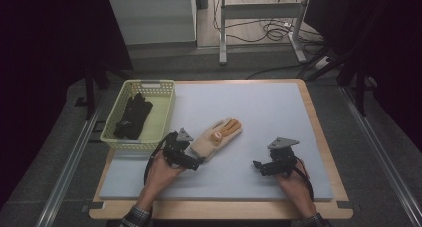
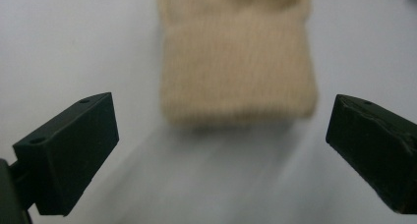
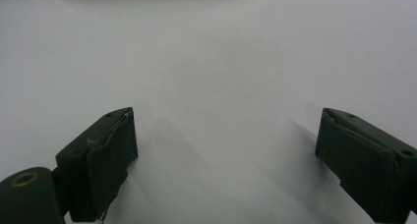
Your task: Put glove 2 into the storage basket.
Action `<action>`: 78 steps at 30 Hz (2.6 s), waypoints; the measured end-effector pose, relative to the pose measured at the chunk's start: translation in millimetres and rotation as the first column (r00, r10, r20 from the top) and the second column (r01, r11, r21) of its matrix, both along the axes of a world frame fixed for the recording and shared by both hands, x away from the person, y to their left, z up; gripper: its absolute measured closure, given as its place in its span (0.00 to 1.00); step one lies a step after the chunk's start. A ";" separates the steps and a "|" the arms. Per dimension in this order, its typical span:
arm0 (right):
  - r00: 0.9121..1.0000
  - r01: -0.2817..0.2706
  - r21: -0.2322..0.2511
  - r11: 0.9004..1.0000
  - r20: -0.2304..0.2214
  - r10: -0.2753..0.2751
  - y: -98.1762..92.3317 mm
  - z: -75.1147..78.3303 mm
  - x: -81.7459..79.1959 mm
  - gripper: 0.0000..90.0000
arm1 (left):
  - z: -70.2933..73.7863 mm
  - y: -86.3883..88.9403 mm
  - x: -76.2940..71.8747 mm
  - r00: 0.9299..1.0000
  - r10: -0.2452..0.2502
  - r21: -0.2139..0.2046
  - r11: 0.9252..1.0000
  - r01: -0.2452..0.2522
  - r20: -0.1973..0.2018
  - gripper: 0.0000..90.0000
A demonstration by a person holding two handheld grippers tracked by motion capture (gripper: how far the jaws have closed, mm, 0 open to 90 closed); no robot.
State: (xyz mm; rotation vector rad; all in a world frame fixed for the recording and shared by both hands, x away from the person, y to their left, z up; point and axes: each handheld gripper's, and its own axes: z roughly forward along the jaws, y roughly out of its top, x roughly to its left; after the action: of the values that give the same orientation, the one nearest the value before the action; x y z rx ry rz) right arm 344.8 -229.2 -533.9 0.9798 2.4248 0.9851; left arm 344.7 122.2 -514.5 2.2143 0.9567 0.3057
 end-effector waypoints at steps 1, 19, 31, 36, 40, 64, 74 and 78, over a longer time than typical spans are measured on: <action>1.000 0.000 0.000 1.000 0.000 0.000 0.0 0.0 0.0 0.09 | 2.1 -3.8 3.9 1.000 -0.004 -0.001 1.000 0.004 0.001 0.00; 1.000 0.000 0.000 1.000 0.001 0.000 0.1 0.0 -0.3 0.09 | -9.6 -72.0 65.4 0.996 -0.042 0.133 0.990 0.052 -0.079 0.00; 1.000 0.000 0.000 1.000 0.001 0.000 0.2 0.0 -0.4 0.09 | -4.5 -73.4 64.7 0.993 -0.056 0.128 0.989 0.070 -0.106 0.48; 1.000 -0.001 0.000 1.000 0.001 0.001 0.1 0.0 -0.3 0.09 | -1.9 -71.4 65.4 0.991 -0.048 0.132 0.989 0.064 -0.122 0.62; 1.000 -0.001 0.000 1.000 0.001 0.001 0.1 0.0 -0.3 0.09 | 2.9 -69.5 65.7 0.991 -0.049 0.131 0.989 0.065 -0.124 0.63; 1.000 -0.002 0.002 1.000 0.004 0.002 0.1 -0.3 -0.2 0.09 | 99.3 -12.7 77.5 0.994 0.110 0.130 0.986 -0.108 -0.009 0.65; 1.000 -0.002 0.001 1.000 0.005 0.002 0.0 -0.2 -0.2 0.09 | 118.9 37.6 86.3 0.970 0.242 0.137 0.961 -0.242 0.015 0.65; 1.000 -0.002 0.002 1.000 0.004 0.002 0.1 -0.3 -0.2 0.09 | 119.8 59.0 89.1 0.952 0.304 0.137 0.943 -0.305 0.025 0.64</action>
State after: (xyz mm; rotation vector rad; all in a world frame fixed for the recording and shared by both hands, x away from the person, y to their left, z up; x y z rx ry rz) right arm 344.6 -229.1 -534.2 0.9752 2.4222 0.9896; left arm 433.9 181.2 -394.7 2.1844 1.3147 0.5320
